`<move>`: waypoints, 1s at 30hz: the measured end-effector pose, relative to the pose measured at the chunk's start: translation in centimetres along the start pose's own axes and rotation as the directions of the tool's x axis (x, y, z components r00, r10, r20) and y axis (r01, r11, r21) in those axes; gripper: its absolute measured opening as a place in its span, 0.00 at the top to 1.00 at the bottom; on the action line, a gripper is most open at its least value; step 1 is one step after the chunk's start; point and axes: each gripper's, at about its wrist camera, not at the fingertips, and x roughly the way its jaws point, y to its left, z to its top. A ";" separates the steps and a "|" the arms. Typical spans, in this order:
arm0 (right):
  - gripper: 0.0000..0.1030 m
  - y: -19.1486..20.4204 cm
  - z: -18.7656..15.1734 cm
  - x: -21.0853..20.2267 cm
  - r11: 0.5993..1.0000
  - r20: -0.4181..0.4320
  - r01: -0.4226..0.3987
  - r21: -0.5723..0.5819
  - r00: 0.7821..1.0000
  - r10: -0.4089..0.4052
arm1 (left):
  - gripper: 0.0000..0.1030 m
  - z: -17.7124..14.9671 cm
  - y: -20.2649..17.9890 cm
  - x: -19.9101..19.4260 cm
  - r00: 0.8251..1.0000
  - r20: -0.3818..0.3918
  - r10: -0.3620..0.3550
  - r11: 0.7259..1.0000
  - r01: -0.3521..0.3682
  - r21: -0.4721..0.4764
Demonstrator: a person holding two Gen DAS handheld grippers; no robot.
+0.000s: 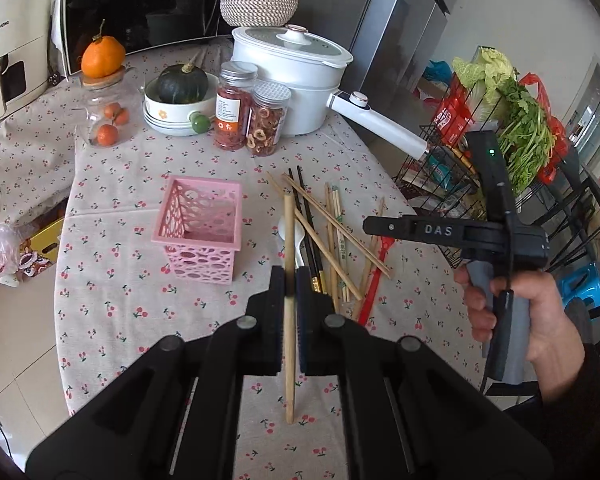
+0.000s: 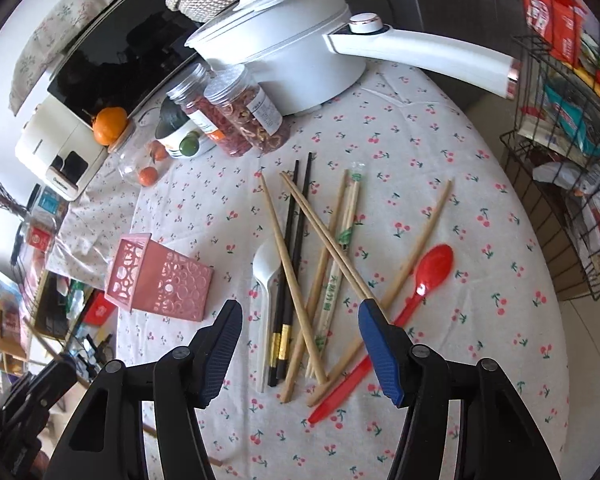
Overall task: Organize utensils
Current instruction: 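Close the right tool on another wooden chopstick while the left tool lifts its chopstick, then carry both chopsticks over the pink basket and open both tools to drop them in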
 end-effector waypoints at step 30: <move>0.94 8.7 4.1 6.7 0.937 0.110 0.186 -0.297 0.981 -0.160 | 0.94 0.4 6.4 -5.6 0.989 0.141 0.046 0.997 -0.036 -0.072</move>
